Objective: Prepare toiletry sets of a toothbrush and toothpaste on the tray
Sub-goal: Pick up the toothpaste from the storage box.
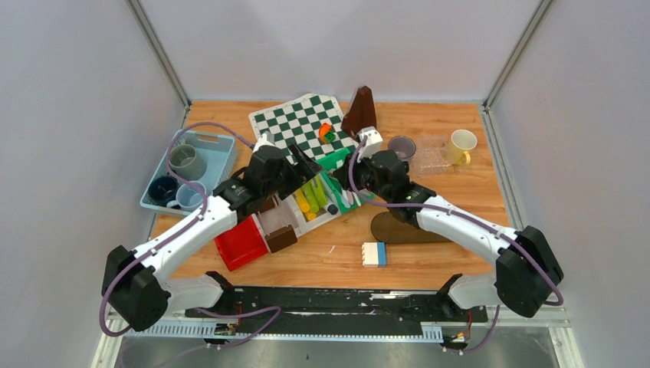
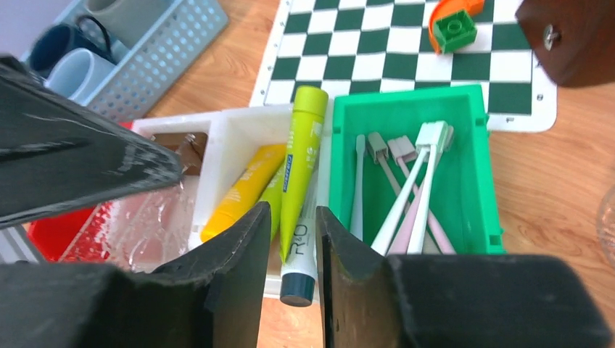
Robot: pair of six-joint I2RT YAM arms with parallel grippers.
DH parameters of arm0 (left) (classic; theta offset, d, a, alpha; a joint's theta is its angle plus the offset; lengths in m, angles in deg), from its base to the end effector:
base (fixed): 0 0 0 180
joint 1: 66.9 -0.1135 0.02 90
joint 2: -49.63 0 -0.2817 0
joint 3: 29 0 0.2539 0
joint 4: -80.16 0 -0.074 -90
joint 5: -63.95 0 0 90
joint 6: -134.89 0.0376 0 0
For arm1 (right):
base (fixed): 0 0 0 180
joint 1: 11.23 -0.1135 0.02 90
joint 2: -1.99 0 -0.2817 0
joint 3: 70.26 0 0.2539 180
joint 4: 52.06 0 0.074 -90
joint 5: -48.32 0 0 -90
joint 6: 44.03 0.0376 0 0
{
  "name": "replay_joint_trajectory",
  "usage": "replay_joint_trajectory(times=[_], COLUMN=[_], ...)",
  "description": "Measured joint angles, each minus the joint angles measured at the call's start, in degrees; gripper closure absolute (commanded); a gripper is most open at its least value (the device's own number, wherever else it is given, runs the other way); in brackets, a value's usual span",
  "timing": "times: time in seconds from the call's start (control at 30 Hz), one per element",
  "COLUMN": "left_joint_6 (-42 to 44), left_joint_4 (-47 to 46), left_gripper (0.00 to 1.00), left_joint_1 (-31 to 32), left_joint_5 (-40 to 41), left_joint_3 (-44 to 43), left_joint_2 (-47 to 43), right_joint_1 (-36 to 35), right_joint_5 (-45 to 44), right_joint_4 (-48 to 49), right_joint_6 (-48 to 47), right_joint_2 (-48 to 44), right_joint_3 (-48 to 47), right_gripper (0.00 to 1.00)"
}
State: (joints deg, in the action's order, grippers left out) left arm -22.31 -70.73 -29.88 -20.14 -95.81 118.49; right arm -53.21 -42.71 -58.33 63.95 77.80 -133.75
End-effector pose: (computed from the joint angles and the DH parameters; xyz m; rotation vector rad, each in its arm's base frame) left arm 0.2159 -0.1580 0.3095 -0.6541 2.1724 -0.9374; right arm 0.2270 0.2033 0.2969 -0.3943 1.9158 0.6872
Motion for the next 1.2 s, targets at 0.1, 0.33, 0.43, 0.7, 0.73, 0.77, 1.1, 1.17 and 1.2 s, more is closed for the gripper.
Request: replay_joint_trajectory(times=[0.1, 0.33, 0.43, 0.7, 0.73, 0.77, 1.1, 1.17, 1.2], left_joint_6=[4.79, 13.57, 15.13, 17.59, 17.79, 17.97, 20.22, 20.96, 21.38], left_joint_4=[4.15, 12.13, 13.97, 16.31, 16.48, 16.59, 16.96, 16.9, 16.92], left_gripper=[0.0, 0.0, 0.0, 0.0, 0.0, 0.0, 0.0, 0.0, 0.0], left_joint_1=[-0.02, -0.02, -0.02, -0.02, -0.02, -0.02, -0.07, -0.09, -0.11], left_joint_5=[3.23, 9.75, 11.3, 13.75, 13.92, 14.05, 15.19, 15.34, 15.47], left_joint_3=[-2.56, -5.97, -5.97, -5.81, -5.79, -5.73, -5.18, -4.96, -4.85], left_joint_2=[-0.37, -0.63, -1.03, -3.1, -3.32, -3.52, -4.9, -5.53, -5.88], right_joint_1=[0.0, -0.28, -0.87, -1.68, -1.73, -1.75, -1.73, -1.73, -1.73], right_joint_5=[0.76, 5.97, 7.78, 10.1, 10.08, 10.08, 9.53, 9.49, 9.51], right_joint_4=[-3.19, -8.79, -9.44, -9.77, -9.77, -9.77, -9.6, -9.4, -9.33], right_joint_6=[0.66, 2.78, 3.45, 4.31, 4.33, 4.33, 4.28, 4.24, 4.24], right_joint_2=[3.1, 8.63, 10.51, 15.21, 15.91, 16.5, 22.32, 22.93, 23.19], right_joint_3=[-1.92, -4.46, -5.11, -7.04, -7.45, -7.76, -9.94, -10.49, -10.69], right_gripper=[0.67, 0.68, 0.68, 0.68, 0.68, 0.68, 0.74, 0.81, 0.85])
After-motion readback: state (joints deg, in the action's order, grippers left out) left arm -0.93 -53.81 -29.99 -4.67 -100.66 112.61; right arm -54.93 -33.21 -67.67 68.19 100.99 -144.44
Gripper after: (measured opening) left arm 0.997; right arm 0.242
